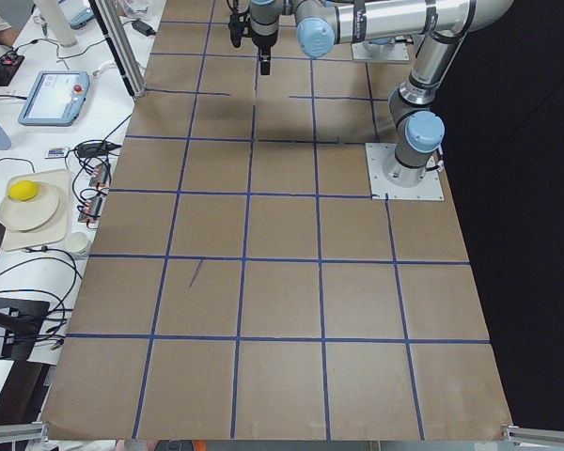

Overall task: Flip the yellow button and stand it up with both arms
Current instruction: 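Carry the yellow button with the right gripper toward the green button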

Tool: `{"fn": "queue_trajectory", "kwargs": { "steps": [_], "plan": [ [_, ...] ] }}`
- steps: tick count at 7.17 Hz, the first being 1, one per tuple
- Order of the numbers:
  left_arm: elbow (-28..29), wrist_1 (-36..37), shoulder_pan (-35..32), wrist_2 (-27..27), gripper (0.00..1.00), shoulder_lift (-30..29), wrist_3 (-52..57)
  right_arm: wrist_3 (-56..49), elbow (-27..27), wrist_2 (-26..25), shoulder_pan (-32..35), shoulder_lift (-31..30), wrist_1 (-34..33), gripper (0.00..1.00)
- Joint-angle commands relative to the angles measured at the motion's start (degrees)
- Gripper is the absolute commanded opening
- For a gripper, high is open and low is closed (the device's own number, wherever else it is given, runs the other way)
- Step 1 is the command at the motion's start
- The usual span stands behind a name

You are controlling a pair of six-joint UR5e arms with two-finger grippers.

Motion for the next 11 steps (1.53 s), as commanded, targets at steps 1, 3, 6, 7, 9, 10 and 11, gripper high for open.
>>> {"fn": "queue_trajectory", "kwargs": {
  "steps": [1,3,6,7,9,10,11],
  "plan": [
    [3.0,-3.5,-3.2,13.2,0.99,-0.6,0.0,-4.5,4.6,-15.4,-4.4,-0.2,-1.0,0.14],
    [5.5,-3.7,-5.7,18.1,0.99,-0.7,0.1,-4.5,8.3,-22.8,-11.8,0.1,-8.0,0.14],
    [7.3,-5.0,-4.4,16.5,1.00,-0.9,2.9,-4.5,19.4,-30.4,-12.2,0.2,-33.2,0.13],
    [7.4,-5.8,-4.6,16.7,1.00,-0.8,2.9,-3.4,22.6,-32.9,-12.2,0.8,-40.1,0.13],
    [8.4,-8.3,-4.0,16.8,1.00,-1.6,2.6,0.6,24.0,-38.3,-12.2,6.3,-50.4,0.14],
    [8.3,-8.3,-4.0,16.6,1.00,-1.6,2.5,3.2,24.1,-42.4,-12.2,9.7,-54.9,0.14],
    [8.0,-8.3,-4.0,16.5,1.00,-1.7,2.2,4.3,24.3,-46.5,-12.2,12.1,-58.2,0.15]
  ]
}}
